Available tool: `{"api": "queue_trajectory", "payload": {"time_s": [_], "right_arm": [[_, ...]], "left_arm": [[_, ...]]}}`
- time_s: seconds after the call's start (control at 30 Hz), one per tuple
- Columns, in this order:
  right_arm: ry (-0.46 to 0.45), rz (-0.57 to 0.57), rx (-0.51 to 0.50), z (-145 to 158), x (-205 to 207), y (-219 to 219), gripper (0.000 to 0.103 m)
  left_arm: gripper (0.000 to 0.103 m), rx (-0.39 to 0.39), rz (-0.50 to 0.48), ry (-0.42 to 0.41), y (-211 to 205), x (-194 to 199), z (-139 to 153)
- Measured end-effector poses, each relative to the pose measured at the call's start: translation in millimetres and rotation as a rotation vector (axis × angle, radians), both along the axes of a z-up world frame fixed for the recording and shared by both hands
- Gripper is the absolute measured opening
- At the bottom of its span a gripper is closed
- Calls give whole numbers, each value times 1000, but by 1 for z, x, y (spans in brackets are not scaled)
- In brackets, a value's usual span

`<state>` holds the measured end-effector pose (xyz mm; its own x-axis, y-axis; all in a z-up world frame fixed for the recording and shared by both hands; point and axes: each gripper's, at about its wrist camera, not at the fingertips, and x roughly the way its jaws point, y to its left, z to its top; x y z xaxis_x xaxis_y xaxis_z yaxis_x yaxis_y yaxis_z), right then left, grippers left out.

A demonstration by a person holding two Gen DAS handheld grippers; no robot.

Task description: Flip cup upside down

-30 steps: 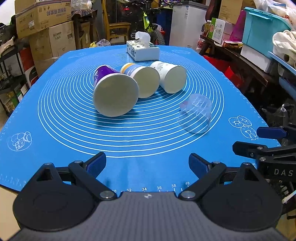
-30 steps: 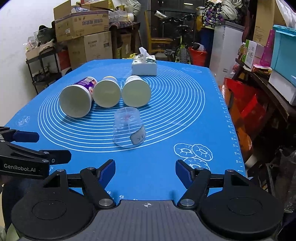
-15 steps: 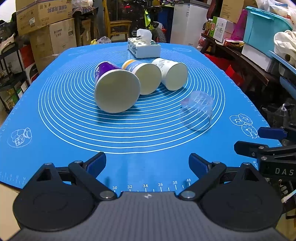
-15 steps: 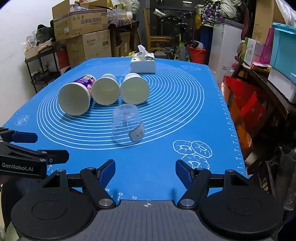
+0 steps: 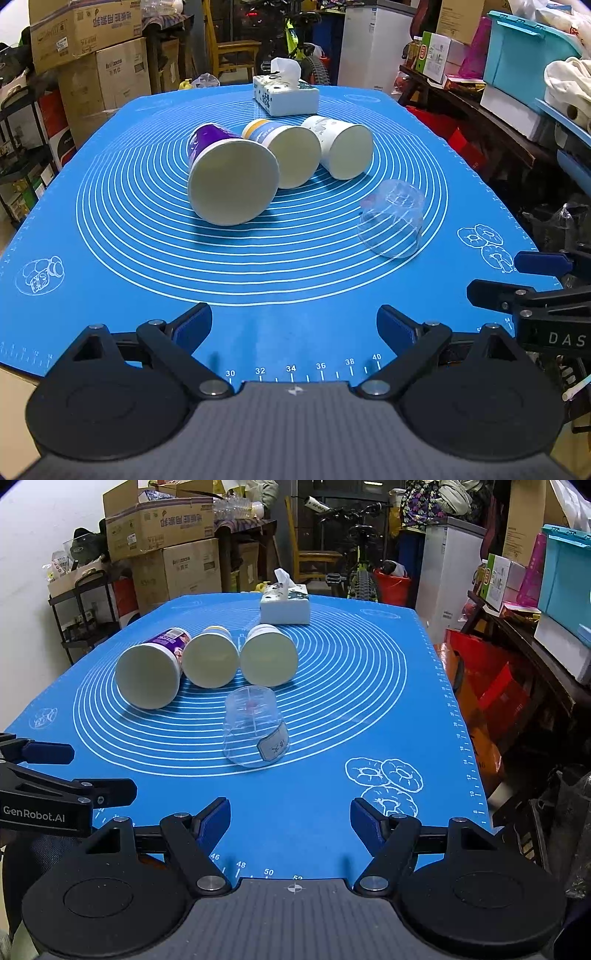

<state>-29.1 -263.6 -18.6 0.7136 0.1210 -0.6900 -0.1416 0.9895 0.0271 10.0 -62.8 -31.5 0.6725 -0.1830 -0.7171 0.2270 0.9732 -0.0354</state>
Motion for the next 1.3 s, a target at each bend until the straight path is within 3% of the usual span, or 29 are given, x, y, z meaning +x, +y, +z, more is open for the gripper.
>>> {"api": "queue_trajectory", "payload": {"time_s": [1.3], "right_arm": [[8,-12,7,-3,-2,-2,77]], "left_arm": [[95,13,-9,-11,0,-3,1]]}}
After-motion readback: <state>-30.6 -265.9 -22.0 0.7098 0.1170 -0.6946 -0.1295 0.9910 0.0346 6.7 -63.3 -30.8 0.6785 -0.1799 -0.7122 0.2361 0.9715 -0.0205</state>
